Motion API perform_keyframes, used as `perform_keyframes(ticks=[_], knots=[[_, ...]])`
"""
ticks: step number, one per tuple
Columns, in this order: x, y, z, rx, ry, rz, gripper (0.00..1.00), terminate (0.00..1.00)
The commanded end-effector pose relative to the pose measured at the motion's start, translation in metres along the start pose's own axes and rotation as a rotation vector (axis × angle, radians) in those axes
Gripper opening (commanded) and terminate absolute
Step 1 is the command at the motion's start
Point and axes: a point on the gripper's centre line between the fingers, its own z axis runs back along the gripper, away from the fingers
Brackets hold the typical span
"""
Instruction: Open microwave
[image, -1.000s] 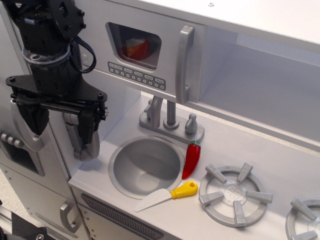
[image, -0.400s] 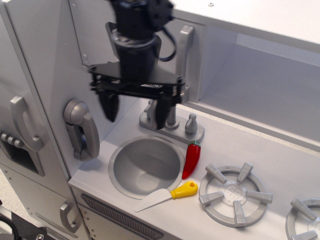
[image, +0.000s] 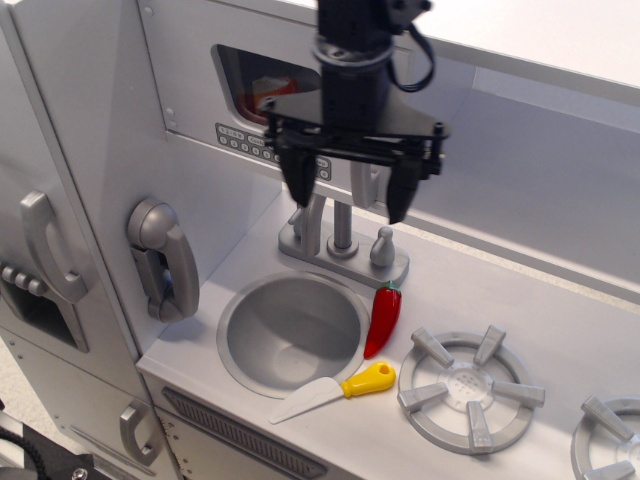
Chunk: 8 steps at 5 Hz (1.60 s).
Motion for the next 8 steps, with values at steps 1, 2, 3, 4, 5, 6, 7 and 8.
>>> perform_keyframes(ticks=[1,2,3,4,5,6,7,8], knots=[[0.046,0.005,0.023,-0.009,-0.157,0.029,1.0,0.0],[0.069,0.016,0.022,0.015,-0.17,0.104,1.0,0.0],[0.079,0.017,0.015,0.03,-0.16,0.109,1.0,0.0],[0.078,0.014,0.013,0.029,-0.172,0.054,1.0,0.0],[0.076,0.015,0.015,-0.008,-0.18,0.012,0.0,0.0],[0.072,0.017,0.017,-0.02,-0.197,-0.007,0.0,0.0],[0.056,0.023,0.02,-0.02,-0.197,-0.031,0.0,0.0],[0.036,0.03,0.028,-0.027,-0.175,-0.069,0.0,0.0]])
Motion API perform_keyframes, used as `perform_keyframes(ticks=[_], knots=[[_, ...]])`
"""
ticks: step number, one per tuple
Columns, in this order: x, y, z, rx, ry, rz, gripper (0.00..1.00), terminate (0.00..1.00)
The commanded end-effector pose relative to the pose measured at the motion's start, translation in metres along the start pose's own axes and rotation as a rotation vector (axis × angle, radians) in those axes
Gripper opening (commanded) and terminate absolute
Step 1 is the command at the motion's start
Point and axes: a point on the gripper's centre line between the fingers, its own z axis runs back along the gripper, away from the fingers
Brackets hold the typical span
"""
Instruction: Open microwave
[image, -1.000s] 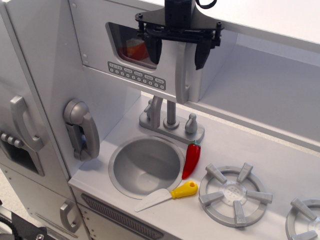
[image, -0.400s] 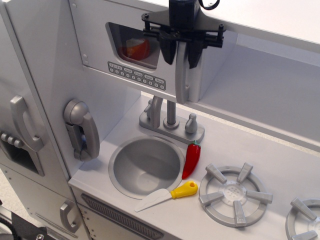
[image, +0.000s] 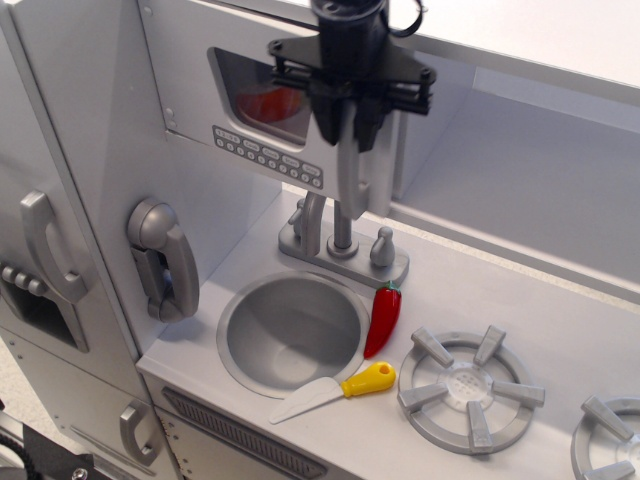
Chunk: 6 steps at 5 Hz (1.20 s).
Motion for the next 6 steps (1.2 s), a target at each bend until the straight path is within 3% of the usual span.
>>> perform_keyframes(ticks=[1,2,3,4,6], knots=[[-0.026,0.016,0.043,0.008,-0.009,-0.013,1.0,0.0],[-0.045,0.022,0.058,-0.005,0.058,-0.025,1.0,0.0],[-0.073,0.006,0.064,0.015,0.114,-0.071,1.0,0.0],[-0.077,-0.022,0.053,-0.005,0.161,-0.063,1.0,0.0],[-0.041,-0.08,0.044,-0.093,0.178,-0.045,1.0,0.0]])
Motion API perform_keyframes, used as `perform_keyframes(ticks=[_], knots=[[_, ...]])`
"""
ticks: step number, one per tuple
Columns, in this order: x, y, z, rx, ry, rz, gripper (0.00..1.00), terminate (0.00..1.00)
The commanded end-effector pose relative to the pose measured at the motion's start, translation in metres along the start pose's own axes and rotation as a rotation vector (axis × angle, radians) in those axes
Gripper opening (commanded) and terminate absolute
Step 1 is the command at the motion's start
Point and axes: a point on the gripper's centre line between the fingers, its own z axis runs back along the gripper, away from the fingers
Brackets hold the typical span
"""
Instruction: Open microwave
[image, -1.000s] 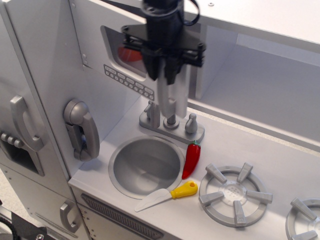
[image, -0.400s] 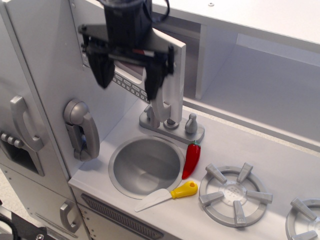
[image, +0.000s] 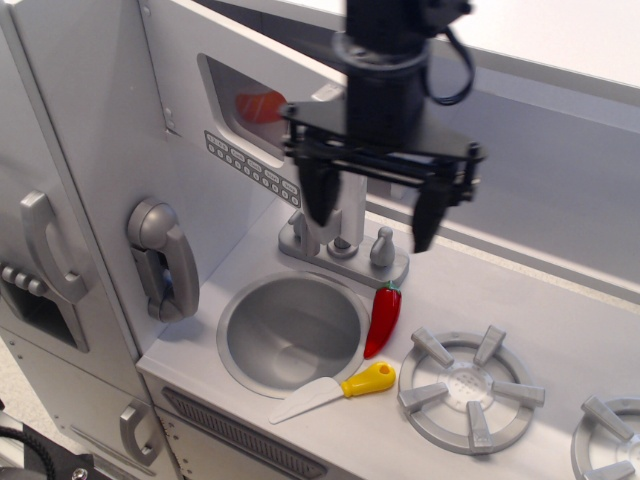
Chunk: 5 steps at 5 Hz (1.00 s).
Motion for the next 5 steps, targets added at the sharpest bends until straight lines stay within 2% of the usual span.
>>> perform_keyframes(ticks=[1,2,3,4,5], knots=[[0.054,-0.033,0.033,-0.103,-0.042,0.042,1.0,0.0],[0.066,-0.037,0.039,-0.12,-0.04,0.057,1.0,0.0],[0.085,-0.024,0.045,-0.107,-0.055,0.101,1.0,0.0],[0.095,-0.002,0.046,-0.104,-0.065,0.172,1.0,0.0],[0.101,0.012,0.042,-0.075,-0.103,0.203,1.0,0.0]])
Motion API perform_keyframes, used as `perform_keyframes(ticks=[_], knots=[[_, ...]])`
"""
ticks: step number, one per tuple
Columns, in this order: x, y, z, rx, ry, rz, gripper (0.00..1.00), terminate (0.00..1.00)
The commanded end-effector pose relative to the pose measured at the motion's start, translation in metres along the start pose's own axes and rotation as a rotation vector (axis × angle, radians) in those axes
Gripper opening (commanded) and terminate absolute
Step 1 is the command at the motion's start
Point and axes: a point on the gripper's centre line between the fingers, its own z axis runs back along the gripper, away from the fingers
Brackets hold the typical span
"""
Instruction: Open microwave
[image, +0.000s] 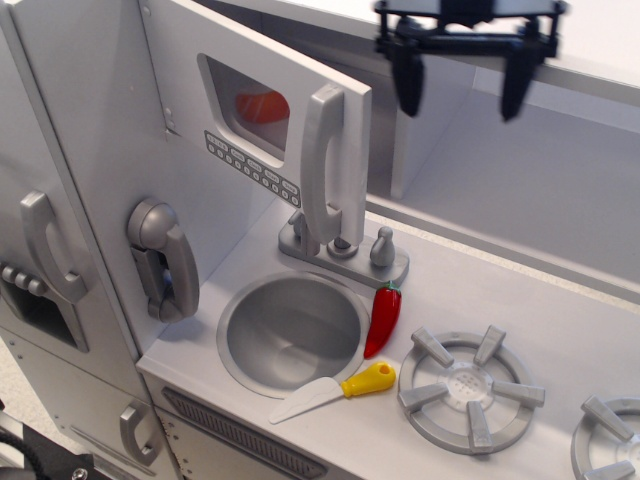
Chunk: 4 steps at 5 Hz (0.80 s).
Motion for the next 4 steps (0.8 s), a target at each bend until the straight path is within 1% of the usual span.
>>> perform_keyframes(ticks=[1,2,3,4], knots=[[0.012,0.027,0.018,0.047,-0.148,0.009,1.0,0.0],[0.009,0.05,0.013,0.07,-0.201,0.02,1.0,0.0],[-0.001,0.074,0.008,0.101,-0.235,0.003,1.0,0.0],[-0.021,0.095,0.012,0.1,-0.241,-0.037,1.0,0.0]])
